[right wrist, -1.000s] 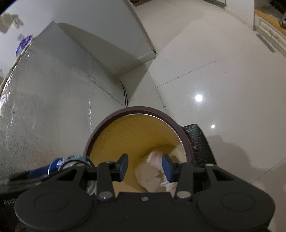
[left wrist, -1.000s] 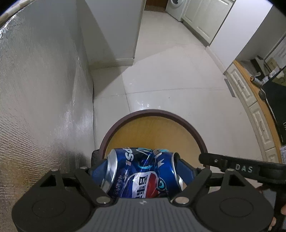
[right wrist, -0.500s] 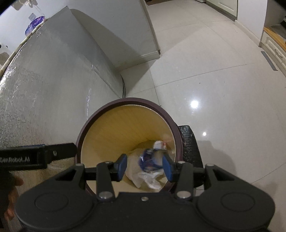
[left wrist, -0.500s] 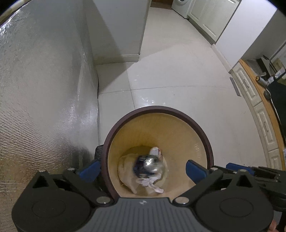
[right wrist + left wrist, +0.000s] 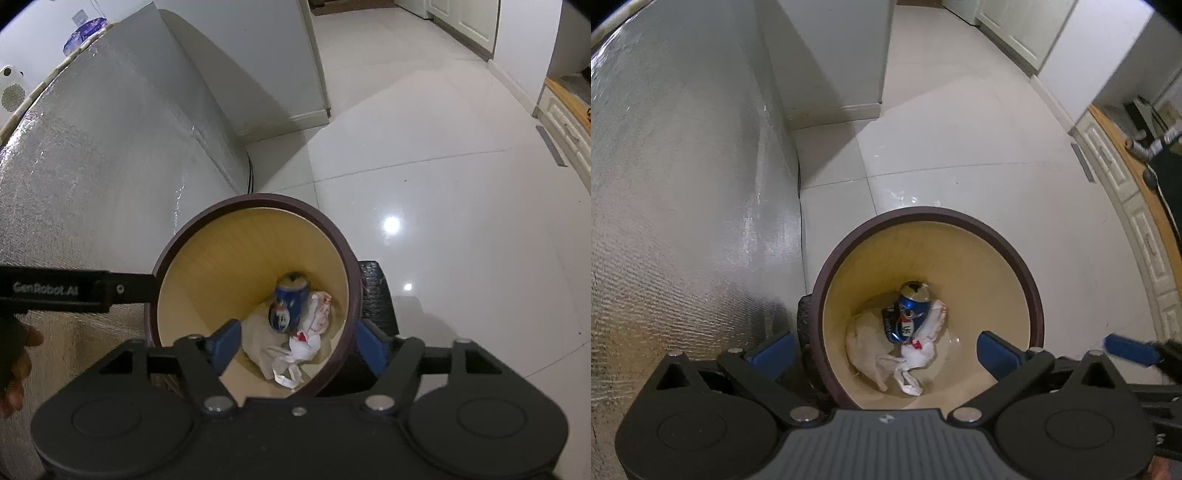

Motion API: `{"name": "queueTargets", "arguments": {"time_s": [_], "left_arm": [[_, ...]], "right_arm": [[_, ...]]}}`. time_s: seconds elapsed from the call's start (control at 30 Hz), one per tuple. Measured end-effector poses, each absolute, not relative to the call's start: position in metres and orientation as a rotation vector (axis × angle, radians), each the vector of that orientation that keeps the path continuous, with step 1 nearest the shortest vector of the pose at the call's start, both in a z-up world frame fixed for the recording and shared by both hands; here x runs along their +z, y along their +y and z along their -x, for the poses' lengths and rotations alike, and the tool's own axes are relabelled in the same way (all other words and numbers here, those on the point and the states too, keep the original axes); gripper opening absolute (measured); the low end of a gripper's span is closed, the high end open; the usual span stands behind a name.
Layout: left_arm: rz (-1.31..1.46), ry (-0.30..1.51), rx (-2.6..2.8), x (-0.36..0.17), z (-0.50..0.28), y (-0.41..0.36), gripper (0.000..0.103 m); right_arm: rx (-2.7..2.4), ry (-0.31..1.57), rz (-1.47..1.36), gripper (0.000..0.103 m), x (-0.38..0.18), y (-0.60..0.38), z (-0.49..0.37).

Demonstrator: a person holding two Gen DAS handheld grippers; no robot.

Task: Collect trash
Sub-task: 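Open the left tool to drop the Pepsi can into the wastebasket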

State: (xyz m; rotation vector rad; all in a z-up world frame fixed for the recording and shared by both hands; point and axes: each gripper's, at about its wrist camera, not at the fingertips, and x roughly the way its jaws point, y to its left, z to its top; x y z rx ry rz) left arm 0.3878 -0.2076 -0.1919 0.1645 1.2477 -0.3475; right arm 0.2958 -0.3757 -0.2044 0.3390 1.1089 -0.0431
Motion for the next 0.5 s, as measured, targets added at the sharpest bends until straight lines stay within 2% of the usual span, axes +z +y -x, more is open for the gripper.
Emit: {"name": "queueTargets", "arguments": {"time_s": [0.13, 0.23, 0.37, 0.5], "left_arm": [[-0.209, 1.233, -0.335, -0.192, -0.383, -0.21, 0.103], [-0.239, 1.233, -0.34, -0.192, -0.376, -0.213, 0.103], [-0.261, 1.227, -0.351, -0.187, -0.365, -0.214, 0.103], [-0.229, 1.218, -0.368, -0.173, -0.352, -0.21, 0.103]], "right_arm": [[-0.075, 1.096, -0.322, 0.085, -0.194, -0.378, -0.285], [-0.087, 1.094, -0.339, 0.097, -0.189, -0.382, -0.279], [-0.112, 1.07, -0.316, 0.103, -0.182, -0.382, -0.267], [-0.14, 1.044, -0.325, 0.103, -0.175, -0.387, -0.258]]}}
